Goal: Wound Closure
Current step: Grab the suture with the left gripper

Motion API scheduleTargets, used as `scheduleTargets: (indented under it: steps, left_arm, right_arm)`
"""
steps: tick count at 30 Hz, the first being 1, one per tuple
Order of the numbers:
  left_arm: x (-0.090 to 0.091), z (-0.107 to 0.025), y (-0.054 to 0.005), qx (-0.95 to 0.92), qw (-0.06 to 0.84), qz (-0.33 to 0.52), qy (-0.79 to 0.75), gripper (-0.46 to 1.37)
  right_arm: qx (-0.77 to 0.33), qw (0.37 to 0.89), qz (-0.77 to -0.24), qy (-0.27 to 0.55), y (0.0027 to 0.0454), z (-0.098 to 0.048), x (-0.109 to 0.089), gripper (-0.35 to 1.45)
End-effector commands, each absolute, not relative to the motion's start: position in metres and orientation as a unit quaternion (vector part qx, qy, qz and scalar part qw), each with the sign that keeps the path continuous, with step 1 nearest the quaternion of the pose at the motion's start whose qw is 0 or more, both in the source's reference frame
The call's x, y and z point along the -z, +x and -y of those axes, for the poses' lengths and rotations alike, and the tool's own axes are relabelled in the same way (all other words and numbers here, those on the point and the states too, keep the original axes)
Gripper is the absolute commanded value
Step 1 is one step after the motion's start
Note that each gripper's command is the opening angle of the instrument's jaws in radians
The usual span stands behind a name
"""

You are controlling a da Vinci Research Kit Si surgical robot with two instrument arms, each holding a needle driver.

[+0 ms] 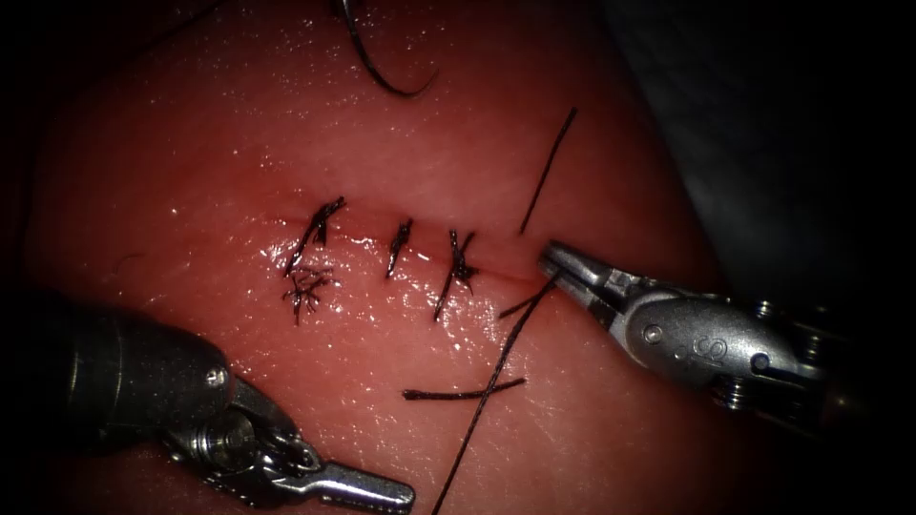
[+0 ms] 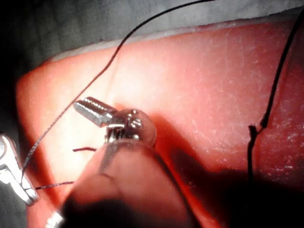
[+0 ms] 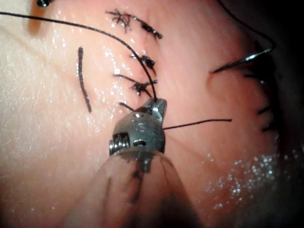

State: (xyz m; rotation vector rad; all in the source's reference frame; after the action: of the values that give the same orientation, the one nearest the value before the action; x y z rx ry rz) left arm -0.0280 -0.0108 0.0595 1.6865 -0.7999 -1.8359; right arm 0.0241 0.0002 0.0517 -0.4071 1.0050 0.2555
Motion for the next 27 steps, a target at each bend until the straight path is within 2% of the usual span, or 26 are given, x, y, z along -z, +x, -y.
scheduleTargets:
  steps: [1,7,12,15,20,23,27]
  left_arm:
    - [-0.0597,0.0107,-0.0281,0.681,0.256,0.297,0.618,0.0]
    - [-0.0599,0.0106,-0.0287,0.692,0.252,0.3,0.606,0.57]
    - [-0.0605,0.0111,-0.0294,0.693,0.26,0.312,0.596,0.88]
    - [-0.0608,0.0115,-0.0299,0.692,0.267,0.319,0.59,0.98]
    - [-0.0612,0.0121,-0.0305,0.692,0.268,0.326,0.586,1.04]
    - [-0.0609,0.0123,-0.0307,0.693,0.268,0.326,0.585,1.17]
    - [-0.0603,0.0126,-0.0309,0.692,0.272,0.333,0.58,1.2]
  right_arm:
    - [-0.122,0.848,-0.477,-0.195,0.0241,-0.0002,-0.0517,-0.35]
    - [-0.122,0.848,-0.477,-0.195,0.0241,-0.0002,-0.0517,-0.35]
    - [-0.122,0.848,-0.477,-0.195,0.0241,-0.0002,-0.0517,-0.35]
    - [-0.122,0.848,-0.477,-0.195,0.0241,-0.0002,-0.0517,-0.35]
    - [-0.122,0.848,-0.477,-0.195,0.024,-0.0002,-0.0517,-0.35]
    - [-0.122,0.848,-0.477,-0.195,0.024,-0.0002,-0.0517,-0.35]
    - [-0.122,0.848,-0.477,-0.195,0.024,-0.0002,-0.0517,-0.35]
